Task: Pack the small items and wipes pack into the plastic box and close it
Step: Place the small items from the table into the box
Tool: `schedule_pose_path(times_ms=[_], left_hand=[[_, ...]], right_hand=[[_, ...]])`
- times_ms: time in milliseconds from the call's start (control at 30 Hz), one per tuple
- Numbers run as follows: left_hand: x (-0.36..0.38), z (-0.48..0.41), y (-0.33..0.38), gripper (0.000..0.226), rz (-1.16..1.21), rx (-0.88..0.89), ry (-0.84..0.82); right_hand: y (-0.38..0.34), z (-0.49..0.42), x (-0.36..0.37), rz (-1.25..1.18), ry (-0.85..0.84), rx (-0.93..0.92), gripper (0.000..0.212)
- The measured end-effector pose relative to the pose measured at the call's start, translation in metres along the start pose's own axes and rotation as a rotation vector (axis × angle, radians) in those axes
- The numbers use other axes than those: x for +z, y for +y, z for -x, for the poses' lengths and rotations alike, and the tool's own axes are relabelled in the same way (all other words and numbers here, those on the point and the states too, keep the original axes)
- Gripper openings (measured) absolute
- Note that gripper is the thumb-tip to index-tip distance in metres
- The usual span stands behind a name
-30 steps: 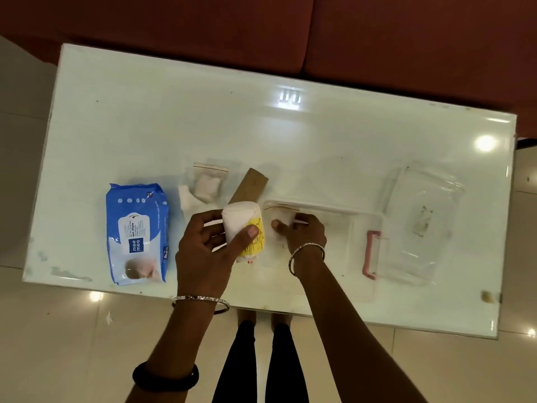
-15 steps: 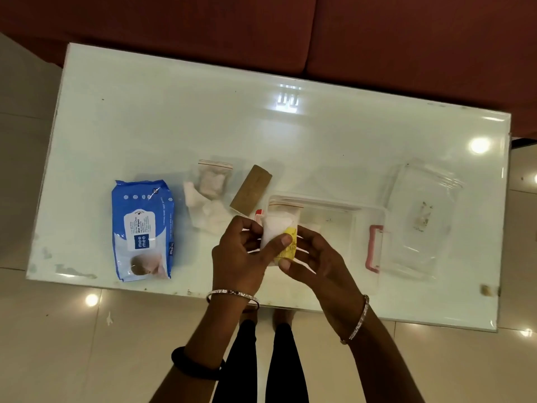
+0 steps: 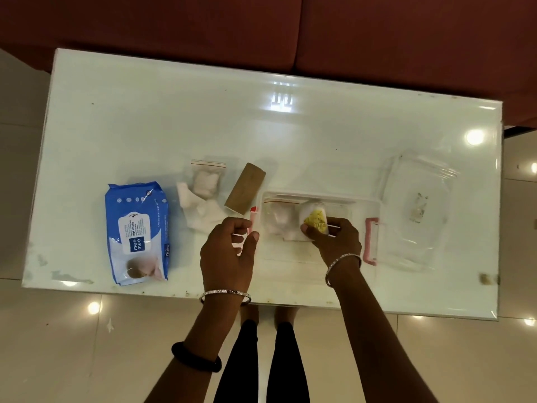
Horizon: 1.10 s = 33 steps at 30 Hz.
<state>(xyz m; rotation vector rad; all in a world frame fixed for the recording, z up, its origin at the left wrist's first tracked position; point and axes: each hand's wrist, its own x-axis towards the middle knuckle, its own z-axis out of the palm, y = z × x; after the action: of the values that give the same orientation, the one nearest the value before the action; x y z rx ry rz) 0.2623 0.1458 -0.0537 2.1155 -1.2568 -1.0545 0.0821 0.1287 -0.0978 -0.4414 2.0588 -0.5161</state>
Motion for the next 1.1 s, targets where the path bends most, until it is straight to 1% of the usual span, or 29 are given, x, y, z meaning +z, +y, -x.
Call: schedule_pose_path(times_ms=[67, 133, 300, 367, 400, 433, 500, 533, 567, 633, 733, 800, 867, 933, 1033, 1100], left_hand=[[0.0, -0.004, -0.006, 0.025, -0.008, -0.013, -0.02], [0.0, -0.008, -0.009, 0.027, 0.005, -0.027, -0.045], [-0.005, -0.016, -0.015, 0.017, 0.043, -0.039, -0.114], [-0.01, -0.02, -0.021, 0.01, 0.052, -0.023, -0.094], [-0.013, -0.024, -0.024, 0.006, 0.052, -0.021, -0.068], [-0.016, -0.028, -0.027, 0.007, 0.05, -0.025, -0.04], [-0.024, -0.041, -0.033, 0.011, 0.053, -0.046, 0.009], [-0.028, -0.047, -0.036, 0.011, 0.054, -0.06, 0.033], [-0.032, -0.053, -0.038, 0.011, 0.056, -0.076, 0.061], [-0.039, -0.064, -0.042, 0.01, 0.057, -0.119, 0.123], [-0.044, -0.075, -0.048, 0.013, 0.028, -0.244, 0.217], [-0.045, -0.081, -0.054, 0.021, -0.017, -0.332, 0.229], [-0.043, -0.084, -0.061, 0.03, -0.036, -0.356, 0.202], [-0.042, -0.088, -0.066, 0.035, -0.021, -0.341, 0.202], [-0.04, -0.092, -0.071, 0.036, -0.043, -0.296, 0.235], [-0.039, -0.094, -0.073, 0.033, -0.052, -0.243, 0.265]], right_hand=[[0.0, -0.004, 0.012, 0.092, 0.035, -0.04, 0.058], [0.001, -0.005, 0.021, 0.122, 0.057, -0.049, 0.059], [0.0, 0.001, 0.025, 0.206, 0.032, -0.045, 0.073], [-0.007, 0.008, 0.018, 0.257, 0.06, -0.076, 0.08], [-0.011, 0.014, 0.014, 0.283, 0.117, -0.129, 0.076], [-0.015, 0.021, 0.011, 0.291, 0.197, -0.212, 0.066], [-0.027, 0.036, 0.009, 0.237, 0.342, -0.441, 0.039], [-0.035, 0.043, 0.011, 0.192, 0.369, -0.556, 0.027], [-0.044, 0.048, 0.015, 0.165, 0.369, -0.656, 0.018], [-0.064, 0.052, 0.031, 0.174, 0.314, -0.787, 0.009], [-0.089, 0.047, 0.062, 0.265, 0.181, -0.883, 0.006], [-0.102, 0.036, 0.084, 0.422, 0.082, -0.884, 0.009], [-0.11, 0.021, 0.103, 0.664, -0.025, -0.808, 0.026], [-0.117, 0.007, 0.12, 0.832, -0.126, -0.661, 0.046], [-0.119, -0.008, 0.137, 0.991, -0.15, -0.507, 0.064], [-0.118, -0.015, 0.145, 1.005, -0.124, -0.454, 0.07]])
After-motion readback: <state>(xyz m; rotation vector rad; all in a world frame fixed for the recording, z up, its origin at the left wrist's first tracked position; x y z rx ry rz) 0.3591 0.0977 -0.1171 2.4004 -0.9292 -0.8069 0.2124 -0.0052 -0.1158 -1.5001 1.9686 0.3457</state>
